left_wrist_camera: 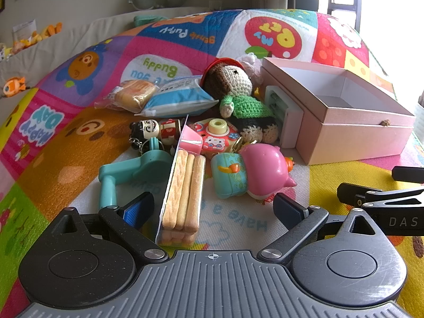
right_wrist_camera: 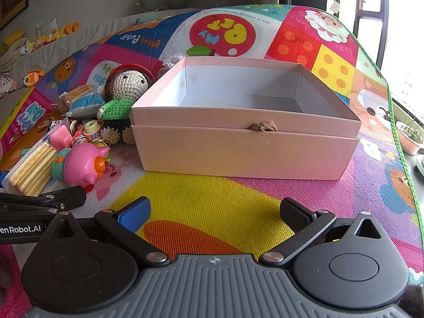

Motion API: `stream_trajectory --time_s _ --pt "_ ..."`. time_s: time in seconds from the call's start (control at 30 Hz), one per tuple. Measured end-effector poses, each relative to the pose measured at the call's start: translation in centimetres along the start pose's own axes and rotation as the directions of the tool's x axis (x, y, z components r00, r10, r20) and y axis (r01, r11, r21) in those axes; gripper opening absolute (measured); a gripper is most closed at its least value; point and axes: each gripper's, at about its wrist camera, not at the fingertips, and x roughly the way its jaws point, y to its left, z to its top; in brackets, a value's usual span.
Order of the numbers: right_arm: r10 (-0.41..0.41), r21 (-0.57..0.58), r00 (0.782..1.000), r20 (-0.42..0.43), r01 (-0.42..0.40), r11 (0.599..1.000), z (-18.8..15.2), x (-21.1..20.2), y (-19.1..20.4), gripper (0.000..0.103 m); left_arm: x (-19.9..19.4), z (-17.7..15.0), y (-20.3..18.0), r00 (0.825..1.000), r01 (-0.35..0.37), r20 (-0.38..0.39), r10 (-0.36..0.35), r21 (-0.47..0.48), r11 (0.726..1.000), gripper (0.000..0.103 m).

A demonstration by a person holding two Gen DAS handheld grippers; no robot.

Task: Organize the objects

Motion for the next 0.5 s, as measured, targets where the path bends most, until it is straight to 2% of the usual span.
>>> stream_trajectory --time_s 0.5 --pt "0.000 0.000 1.000 0.000 0.000 1.000 -0.08 -0.02 0.07 0.103 0.20 -0.21 0.11 1.000 0.000 0.001 0.000 0.002 1.000 0.100"
